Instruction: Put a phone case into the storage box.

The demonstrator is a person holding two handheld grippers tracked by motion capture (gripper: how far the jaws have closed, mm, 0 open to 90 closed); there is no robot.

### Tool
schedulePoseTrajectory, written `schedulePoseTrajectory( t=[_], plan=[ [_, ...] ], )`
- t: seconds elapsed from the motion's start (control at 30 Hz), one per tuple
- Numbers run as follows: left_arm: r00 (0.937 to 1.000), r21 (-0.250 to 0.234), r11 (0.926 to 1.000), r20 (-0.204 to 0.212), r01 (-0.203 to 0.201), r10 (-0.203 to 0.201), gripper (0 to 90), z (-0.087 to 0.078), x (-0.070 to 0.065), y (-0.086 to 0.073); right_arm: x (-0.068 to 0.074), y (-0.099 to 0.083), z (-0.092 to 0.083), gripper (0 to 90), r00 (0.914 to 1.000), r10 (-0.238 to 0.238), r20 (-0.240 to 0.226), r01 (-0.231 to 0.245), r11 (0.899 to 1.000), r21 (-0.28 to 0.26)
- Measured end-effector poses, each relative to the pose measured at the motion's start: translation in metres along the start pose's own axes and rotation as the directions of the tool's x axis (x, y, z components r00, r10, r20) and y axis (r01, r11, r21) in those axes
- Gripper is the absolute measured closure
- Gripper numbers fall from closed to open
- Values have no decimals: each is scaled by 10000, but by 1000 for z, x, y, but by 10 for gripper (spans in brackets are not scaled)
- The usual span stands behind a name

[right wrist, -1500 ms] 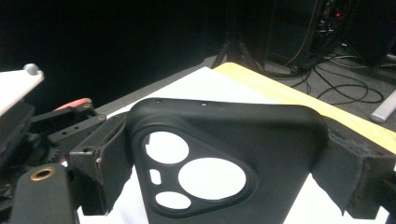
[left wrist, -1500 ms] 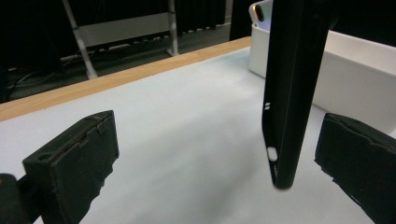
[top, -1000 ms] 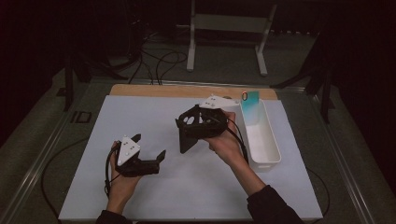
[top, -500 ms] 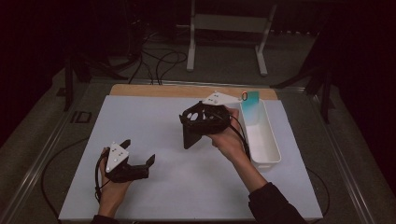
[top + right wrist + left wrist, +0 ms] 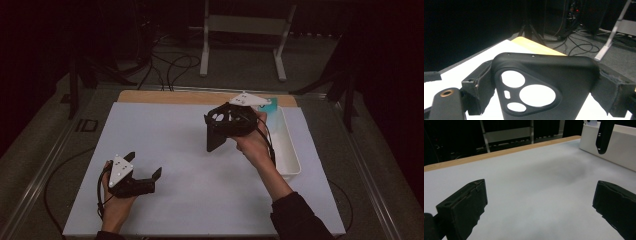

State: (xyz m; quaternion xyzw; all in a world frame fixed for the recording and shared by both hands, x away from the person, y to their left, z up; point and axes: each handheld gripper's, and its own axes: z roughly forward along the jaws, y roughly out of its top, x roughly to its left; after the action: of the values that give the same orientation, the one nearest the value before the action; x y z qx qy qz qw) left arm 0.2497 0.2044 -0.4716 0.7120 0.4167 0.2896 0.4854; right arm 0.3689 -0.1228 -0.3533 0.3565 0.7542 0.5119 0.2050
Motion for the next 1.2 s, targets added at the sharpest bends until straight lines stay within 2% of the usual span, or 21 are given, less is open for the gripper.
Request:
schedulePoseTrajectory(
  t=[0.27, 0.6, 1.2],
  plan=[
    [10000, 26, 10000, -51, 26, -26, 0, -1, 1, -1, -13, 2, -4, 138, 9993, 157, 344, -155, 9999, -73],
    [10000, 6, 10000, -39, 16, -16, 0, -1, 1, -1, -27, 9, -7, 138, 9970, 147, 760, -133, 9997, -185],
    [9999, -2, 10000, -114, 76, -76, 0, -3, 3, -1, -51, 18, 4, 138, 9848, 273, 1714, -259, 9996, -106]
  ],
)
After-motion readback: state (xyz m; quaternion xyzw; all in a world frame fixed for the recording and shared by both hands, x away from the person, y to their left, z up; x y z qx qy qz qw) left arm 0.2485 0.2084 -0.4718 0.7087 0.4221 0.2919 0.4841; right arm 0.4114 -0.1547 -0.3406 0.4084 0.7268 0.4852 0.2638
